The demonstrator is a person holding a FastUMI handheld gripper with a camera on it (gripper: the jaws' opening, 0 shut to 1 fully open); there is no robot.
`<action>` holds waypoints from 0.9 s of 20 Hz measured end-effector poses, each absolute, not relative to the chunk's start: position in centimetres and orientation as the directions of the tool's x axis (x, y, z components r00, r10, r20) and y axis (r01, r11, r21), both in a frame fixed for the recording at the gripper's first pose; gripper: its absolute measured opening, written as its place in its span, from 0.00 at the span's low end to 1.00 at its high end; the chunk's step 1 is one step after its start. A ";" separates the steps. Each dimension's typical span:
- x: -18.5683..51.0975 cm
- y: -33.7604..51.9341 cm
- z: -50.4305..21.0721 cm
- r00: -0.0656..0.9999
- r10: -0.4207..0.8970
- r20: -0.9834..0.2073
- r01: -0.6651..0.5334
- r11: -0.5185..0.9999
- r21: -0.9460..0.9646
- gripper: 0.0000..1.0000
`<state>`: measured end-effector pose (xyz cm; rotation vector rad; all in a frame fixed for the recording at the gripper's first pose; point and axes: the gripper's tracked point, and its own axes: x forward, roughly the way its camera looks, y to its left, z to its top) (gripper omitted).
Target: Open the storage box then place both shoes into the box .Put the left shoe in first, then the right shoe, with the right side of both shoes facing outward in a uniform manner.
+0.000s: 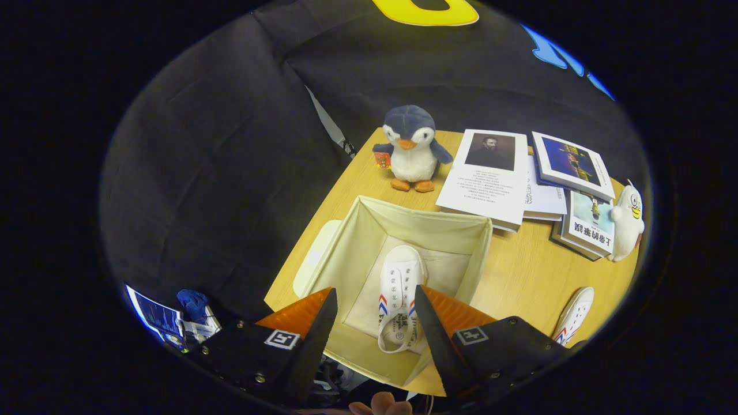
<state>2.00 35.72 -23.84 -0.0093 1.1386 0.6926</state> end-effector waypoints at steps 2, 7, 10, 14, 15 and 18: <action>2.1 34.5 -23.1 0.244 0.510 -0.825 -0.492 0.798 0.348 0.83; 3.1 31.1 -20.5 0.323 0.554 -0.767 -0.445 0.804 0.394 0.83; 4.4 27.8 -19.8 0.398 0.511 -0.762 -0.415 0.841 0.348 0.95; 5.0 22.3 -20.3 0.456 0.444 -0.772 -0.361 0.885 0.295 0.97; 5.0 21.1 -20.5 0.461 0.435 -0.773 -0.341 0.891 0.299 0.97; 4.8 17.5 -21.0 0.482 0.401 -0.779 -0.289 0.912 0.291 0.96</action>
